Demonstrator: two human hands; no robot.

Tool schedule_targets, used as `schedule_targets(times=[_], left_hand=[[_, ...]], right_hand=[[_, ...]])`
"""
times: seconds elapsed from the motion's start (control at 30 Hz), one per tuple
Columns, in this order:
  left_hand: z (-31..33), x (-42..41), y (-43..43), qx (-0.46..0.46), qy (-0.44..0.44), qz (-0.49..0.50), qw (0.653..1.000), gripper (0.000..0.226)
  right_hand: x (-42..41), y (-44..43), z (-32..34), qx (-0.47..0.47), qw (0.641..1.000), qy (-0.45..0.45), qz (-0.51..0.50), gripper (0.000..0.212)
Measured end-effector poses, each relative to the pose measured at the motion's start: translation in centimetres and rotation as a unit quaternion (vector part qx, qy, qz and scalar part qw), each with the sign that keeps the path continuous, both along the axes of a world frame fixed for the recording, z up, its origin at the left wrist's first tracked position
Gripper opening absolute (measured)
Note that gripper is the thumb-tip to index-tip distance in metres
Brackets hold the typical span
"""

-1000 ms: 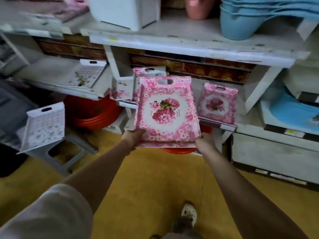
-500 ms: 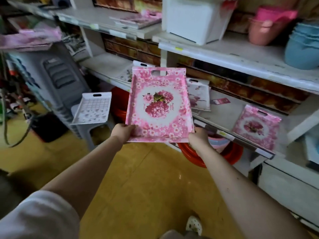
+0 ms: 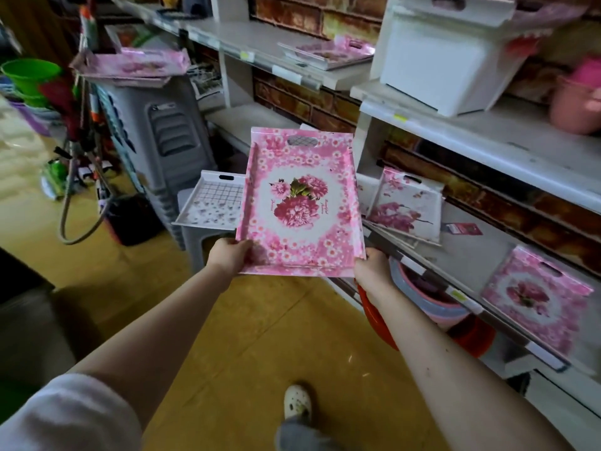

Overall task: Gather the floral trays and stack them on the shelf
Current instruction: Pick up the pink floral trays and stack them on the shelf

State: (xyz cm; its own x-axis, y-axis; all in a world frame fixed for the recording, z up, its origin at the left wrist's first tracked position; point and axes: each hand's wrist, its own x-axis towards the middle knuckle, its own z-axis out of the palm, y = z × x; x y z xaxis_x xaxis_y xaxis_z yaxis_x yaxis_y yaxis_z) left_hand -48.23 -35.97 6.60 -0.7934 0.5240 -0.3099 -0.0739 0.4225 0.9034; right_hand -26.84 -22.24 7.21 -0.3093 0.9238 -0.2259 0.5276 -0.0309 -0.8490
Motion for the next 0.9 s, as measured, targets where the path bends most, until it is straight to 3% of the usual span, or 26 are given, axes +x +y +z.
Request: schedule_targets(times=[0.17,0.33,0.57,0.9], left_hand=[[-0.7,-2.5,1.4,-0.031,0.025,0.029,0.999,0.022],[0.0,-5.6,4.9,-0.025,0.044,0.049,0.998,0.016],[0.6,-9.0,10.5,-0.047,0.036,0.065,0.996,0.020],[0.9,-14.8,12.3,-0.061,0.057,0.112,0.990,0.027]], right_hand=[[-3.7,2.9,-1.5,-0.003,1.000,0.005,0.018,0.018],[-7.4,7.0,-2.1,-0.020,0.999,0.026,0.027,0.028],[-11.9,13.8,-0.9,-0.008,0.998,0.007,0.059,0.010],[-18.7,16.7,-1.0,-0.025,0.995,0.027,0.097,0.021]])
